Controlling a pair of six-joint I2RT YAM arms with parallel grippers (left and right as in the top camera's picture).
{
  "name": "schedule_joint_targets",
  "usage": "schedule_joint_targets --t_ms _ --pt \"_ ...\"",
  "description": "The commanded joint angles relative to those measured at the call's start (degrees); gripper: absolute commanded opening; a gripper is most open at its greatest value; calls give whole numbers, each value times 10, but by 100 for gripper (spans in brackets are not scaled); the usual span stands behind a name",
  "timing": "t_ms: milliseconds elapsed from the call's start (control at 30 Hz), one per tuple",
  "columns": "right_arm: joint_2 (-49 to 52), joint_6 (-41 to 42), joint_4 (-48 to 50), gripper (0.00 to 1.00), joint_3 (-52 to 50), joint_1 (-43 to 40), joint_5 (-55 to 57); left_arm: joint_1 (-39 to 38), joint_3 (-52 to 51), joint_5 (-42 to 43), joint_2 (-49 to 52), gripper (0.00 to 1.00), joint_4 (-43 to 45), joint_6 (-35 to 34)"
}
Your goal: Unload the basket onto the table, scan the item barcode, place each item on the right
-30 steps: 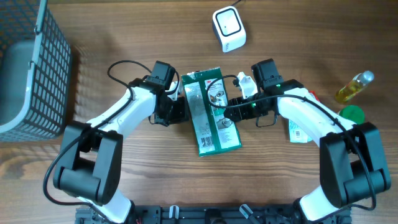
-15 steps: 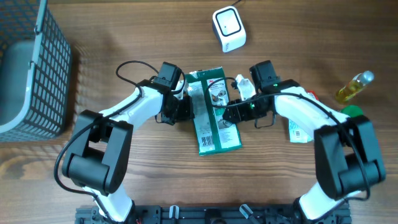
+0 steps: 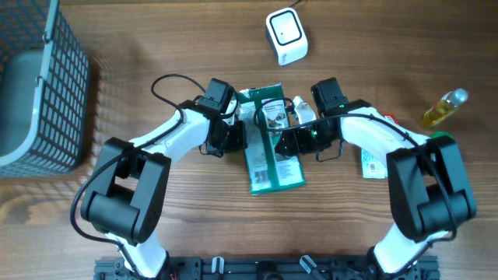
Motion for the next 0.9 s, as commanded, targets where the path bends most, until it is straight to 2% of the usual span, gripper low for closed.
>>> schedule_joint_targets --t_ms 0,267,400,533,733,867 --pt "70 23 15 53 -8 3 -89 -5 -4 -21 25 15 -5 -5" --pt "104 23 81 50 -8 3 -218 -5 -4 -27 25 16 -7 -5" --pt "104 23 85 49 -8 3 -219 -5 -4 -30 25 16 -6 -5" --pt "105 33 116 43 -17 4 -219 -5 -4 -36 25 15 -6 -5" --pt "105 59 170 44 -44 9 -220 -5 -4 -36 25 15 -6 -5" --pt "105 59 173 44 -45 20 -223 -5 -4 -36 25 15 -4 -5"
